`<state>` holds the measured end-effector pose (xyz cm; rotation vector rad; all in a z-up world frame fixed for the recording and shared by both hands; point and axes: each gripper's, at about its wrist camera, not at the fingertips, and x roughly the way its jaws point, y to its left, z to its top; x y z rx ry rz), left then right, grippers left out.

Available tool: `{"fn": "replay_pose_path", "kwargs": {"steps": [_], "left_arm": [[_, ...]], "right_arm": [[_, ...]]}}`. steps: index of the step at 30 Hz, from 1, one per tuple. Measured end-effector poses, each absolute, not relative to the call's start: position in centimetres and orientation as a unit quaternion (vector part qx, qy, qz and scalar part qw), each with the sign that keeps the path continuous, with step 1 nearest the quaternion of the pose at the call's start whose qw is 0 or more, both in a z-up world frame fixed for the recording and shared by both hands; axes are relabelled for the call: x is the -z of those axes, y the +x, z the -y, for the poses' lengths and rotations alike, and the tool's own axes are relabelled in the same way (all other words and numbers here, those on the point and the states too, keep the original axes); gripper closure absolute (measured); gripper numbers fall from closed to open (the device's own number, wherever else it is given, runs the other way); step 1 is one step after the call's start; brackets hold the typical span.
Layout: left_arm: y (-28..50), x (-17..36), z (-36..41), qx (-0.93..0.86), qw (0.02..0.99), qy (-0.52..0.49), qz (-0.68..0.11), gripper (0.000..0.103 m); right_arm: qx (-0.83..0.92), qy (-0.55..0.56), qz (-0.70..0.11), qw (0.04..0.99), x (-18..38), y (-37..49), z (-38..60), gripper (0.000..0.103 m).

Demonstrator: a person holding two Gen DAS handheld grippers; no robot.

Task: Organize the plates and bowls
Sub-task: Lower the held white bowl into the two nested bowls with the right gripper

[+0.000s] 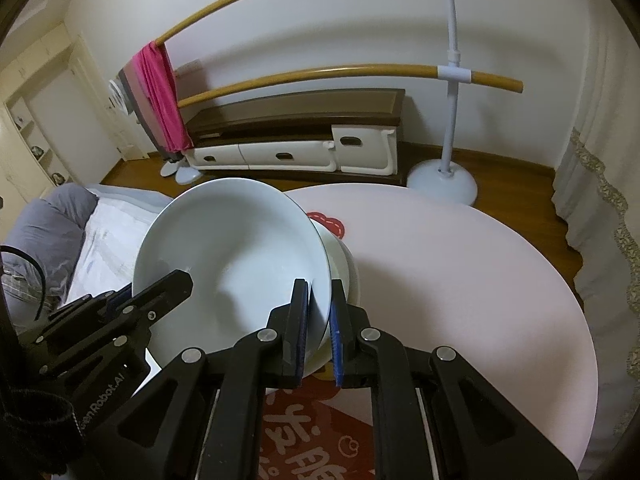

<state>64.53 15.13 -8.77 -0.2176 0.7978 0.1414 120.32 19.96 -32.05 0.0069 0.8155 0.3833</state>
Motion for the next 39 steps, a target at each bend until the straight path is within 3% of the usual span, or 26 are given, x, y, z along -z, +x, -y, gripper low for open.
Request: {"fn": "replay_pose_path", "kwargs": {"steps": [31, 33, 39], "left_arm": [[65.7, 10.6, -15.9, -0.061, 0.912, -0.103, -0.392, 0.089], [65.6, 10.5, -16.1, -0.061, 0.912, -0.105, -0.391, 0.088], [65.2, 10.3, -16.7, -0.07, 0.911, -0.108, -0.391, 0.089]], "right_arm": [[-0.136, 0.005, -0.404, 0.905, 33.2, 121.6, -20.1, 0.085], [-0.13, 0.005, -0.405, 0.905, 33.3, 121.6, -20.1, 0.077], [-0.134, 0.016, -0.409, 0.902, 33.6, 121.7, -19.9, 0.075]]}}
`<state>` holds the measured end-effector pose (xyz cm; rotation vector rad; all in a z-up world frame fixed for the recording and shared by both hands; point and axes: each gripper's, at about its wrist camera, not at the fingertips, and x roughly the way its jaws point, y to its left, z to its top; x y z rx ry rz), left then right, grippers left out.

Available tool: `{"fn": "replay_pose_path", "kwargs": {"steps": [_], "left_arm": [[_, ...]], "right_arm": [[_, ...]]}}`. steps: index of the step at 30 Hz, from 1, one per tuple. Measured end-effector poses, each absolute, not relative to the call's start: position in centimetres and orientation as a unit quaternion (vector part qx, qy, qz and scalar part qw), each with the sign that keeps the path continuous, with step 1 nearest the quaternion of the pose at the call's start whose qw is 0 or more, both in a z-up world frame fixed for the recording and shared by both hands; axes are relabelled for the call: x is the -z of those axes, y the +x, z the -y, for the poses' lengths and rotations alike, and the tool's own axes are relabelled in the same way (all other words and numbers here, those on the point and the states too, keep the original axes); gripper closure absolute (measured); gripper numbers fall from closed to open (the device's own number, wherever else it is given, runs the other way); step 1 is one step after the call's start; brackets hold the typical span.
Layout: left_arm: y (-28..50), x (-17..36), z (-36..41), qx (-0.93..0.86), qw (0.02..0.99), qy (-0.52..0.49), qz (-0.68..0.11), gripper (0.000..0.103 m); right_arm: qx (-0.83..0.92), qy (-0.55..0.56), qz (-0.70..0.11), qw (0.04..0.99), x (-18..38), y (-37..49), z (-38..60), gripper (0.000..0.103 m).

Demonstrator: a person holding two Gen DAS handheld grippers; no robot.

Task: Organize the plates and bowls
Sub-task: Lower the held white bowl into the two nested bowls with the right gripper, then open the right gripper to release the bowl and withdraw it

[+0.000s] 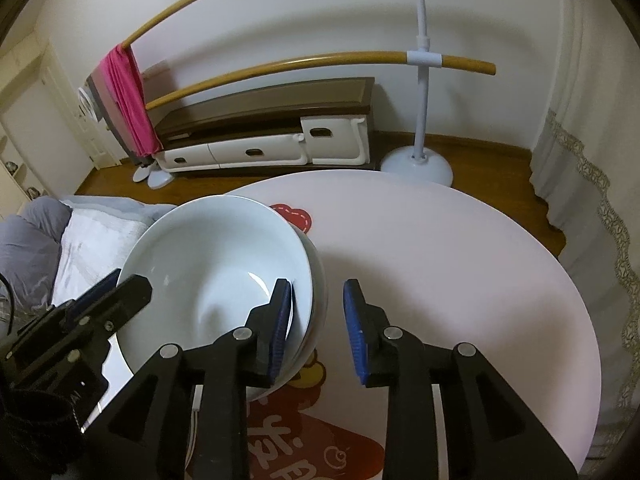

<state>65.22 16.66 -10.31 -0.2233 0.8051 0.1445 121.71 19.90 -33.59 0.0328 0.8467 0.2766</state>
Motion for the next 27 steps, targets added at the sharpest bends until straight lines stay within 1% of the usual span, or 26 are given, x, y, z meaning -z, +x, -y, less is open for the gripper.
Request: {"fn": "replay_pose_path", "kwargs": {"steps": [4, 8, 12, 14, 15, 17, 20, 25, 27], "left_arm": [[65.0, 10.3, -17.1, -0.075, 0.909, -0.113, -0.394, 0.087], [65.0, 10.1, -17.5, -0.079, 0.907, -0.116, -0.398, 0.076], [65.0, 9.9, -17.6, -0.083, 0.905, -0.117, -0.401, 0.069], [64.6, 9.7, -17.7, -0.081, 0.904, -0.118, -0.403, 0.063], [64.5, 9.6, -17.7, -0.081, 0.905, -0.118, -0.402, 0.061], [63.9, 9.2, -17.8, -0.084, 0.905, -0.119, -0.399, 0.054], [62.6, 8.6, -18.2, -0.09, 0.906, -0.126, -0.393, 0.046], [59.7, 7.8, -18.2, -0.096, 0.907, -0.134, -0.388, 0.04], [58.3, 7.4, -18.0, -0.095, 0.909, -0.136, -0.383, 0.038]], "right_arm": [[-0.137, 0.023, -0.412, 0.9, 33.6, 121.7, -19.8, 0.074], [-0.14, 0.028, -0.415, 0.899, 33.6, 121.6, -19.7, 0.06], [-0.142, 0.03, -0.421, 0.895, 33.8, 121.4, -19.9, 0.059], [-0.145, 0.035, -0.424, 0.893, 33.8, 121.2, -19.9, 0.059], [-0.145, 0.037, -0.424, 0.893, 33.8, 121.2, -19.8, 0.058], [-0.144, 0.039, -0.424, 0.893, 33.6, 120.9, -19.8, 0.058], [-0.143, 0.042, -0.422, 0.894, 33.2, 120.3, -19.6, 0.056], [-0.144, 0.04, -0.414, 0.898, 32.2, 118.8, -19.4, 0.055], [-0.144, 0.04, -0.411, 0.899, 31.7, 117.9, -19.3, 0.049]]}}
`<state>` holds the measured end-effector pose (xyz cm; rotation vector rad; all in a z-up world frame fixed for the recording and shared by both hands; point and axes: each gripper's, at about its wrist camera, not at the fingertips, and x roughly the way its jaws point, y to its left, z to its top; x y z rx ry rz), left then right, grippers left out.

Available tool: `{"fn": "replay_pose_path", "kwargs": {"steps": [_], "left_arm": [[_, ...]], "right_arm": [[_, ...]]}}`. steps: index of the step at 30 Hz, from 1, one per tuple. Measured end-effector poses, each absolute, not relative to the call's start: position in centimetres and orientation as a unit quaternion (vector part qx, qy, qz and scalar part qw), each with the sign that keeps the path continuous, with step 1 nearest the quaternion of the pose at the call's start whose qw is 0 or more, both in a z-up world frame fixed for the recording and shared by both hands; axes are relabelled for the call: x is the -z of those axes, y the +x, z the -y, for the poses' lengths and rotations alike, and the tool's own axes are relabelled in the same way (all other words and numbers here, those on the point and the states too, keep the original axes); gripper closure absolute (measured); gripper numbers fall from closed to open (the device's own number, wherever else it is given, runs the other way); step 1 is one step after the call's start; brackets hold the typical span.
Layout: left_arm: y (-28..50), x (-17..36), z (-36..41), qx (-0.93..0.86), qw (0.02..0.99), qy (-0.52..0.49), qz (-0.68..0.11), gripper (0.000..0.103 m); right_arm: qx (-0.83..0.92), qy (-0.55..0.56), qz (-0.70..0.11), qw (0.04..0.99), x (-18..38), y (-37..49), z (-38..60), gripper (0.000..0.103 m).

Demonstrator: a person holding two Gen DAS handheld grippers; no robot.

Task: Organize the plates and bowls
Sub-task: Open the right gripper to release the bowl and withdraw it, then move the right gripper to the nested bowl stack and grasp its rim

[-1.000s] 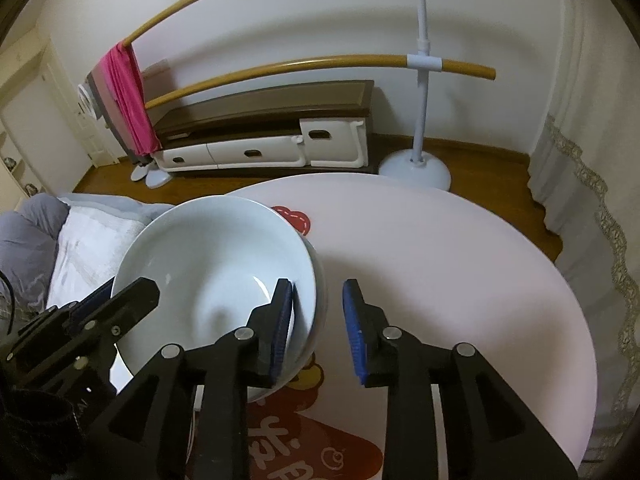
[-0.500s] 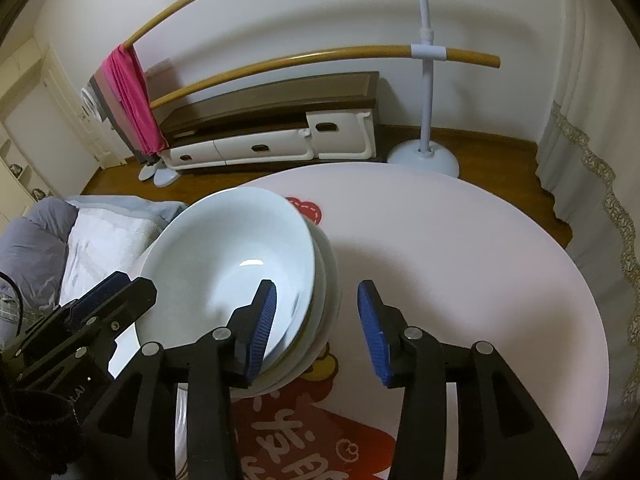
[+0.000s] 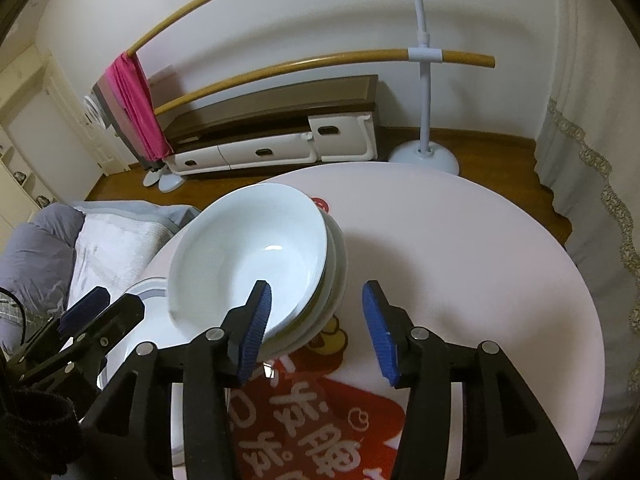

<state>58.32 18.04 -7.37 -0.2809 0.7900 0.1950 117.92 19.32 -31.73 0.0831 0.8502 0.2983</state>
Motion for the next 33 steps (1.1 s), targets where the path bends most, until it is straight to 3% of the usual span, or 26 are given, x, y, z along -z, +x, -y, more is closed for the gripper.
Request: {"fn": "replay_pose_path", "kwargs": {"steps": [19, 33], "left_arm": [[38.1, 4.0, -12.3, -0.073, 0.934, -0.097, -0.337, 0.015], [26.0, 2.2, -8.8, -0.056, 0.941, -0.081, -0.323, 0.01]], "right_arm": [[-0.175, 0.027, -0.366, 0.913, 28.3, 103.8, -18.1, 0.036], [-0.158, 0.013, -0.35, 0.923, 28.0, 94.8, -16.0, 0.025]]}}
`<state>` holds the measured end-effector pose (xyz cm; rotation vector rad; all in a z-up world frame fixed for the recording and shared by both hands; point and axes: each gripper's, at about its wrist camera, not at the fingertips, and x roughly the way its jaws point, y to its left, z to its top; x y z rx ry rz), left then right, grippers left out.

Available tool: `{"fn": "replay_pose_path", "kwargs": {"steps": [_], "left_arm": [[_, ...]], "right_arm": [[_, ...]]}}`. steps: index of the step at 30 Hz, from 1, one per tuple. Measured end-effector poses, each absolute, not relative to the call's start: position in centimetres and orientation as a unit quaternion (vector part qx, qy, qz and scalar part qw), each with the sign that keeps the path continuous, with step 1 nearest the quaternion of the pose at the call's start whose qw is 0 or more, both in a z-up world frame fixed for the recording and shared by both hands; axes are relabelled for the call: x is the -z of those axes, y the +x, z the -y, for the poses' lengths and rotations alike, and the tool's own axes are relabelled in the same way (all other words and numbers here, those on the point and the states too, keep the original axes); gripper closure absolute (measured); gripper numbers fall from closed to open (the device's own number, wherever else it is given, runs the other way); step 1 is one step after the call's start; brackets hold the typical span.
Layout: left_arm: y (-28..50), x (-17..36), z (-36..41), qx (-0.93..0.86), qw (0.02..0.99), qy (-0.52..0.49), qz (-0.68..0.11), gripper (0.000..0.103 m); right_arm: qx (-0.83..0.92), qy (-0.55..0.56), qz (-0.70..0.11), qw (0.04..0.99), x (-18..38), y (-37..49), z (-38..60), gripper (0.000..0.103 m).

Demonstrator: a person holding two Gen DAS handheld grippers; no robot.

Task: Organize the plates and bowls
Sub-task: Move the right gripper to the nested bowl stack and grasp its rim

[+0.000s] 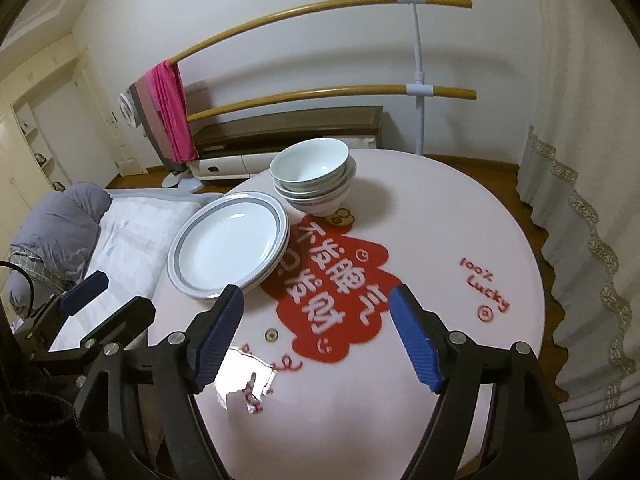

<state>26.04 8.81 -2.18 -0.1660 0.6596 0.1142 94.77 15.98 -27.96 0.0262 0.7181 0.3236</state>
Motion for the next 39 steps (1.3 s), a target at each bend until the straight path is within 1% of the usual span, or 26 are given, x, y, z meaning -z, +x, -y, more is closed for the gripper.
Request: {"fn": "replay_pose_path", "kwargs": {"steps": [5, 10, 21, 30, 35, 39], "left_arm": [[24.4, 1.2, -6.9, -0.054, 0.943, -0.069, -0.322, 0.01], [25.6, 0.3, -4.5, -0.062, 0.942, -0.058, -0.324, 0.01], [34.0, 0.0, -1.9, -0.05, 0.933, -0.062, -0.352, 0.009], [41.3, 0.0, -3.8, -0.046, 0.925, -0.064, -0.371, 0.009], [45.8, -0.3, -6.1, -0.039, 0.922, -0.052, -0.382, 0.009], [49.9, -0.5, -8.8, -0.012, 0.914, -0.064, -0.401, 0.01]], "right_arm": [[-0.158, 0.015, -0.346, 0.925, 27.9, 93.4, -14.6, 0.024], [-0.164, 0.022, -0.338, 0.926, 27.7, 93.3, -12.5, 0.023], [-0.163, 0.045, -0.349, 0.922, 27.6, 97.9, -7.7, 0.023], [-0.168, 0.042, -0.374, 0.911, 27.8, 104.0, -7.6, 0.023], [-0.174, 0.039, -0.387, 0.905, 28.1, 107.4, -9.0, 0.023], [-0.179, 0.05, -0.401, 0.897, 28.4, 110.4, -10.3, 0.023]]}}
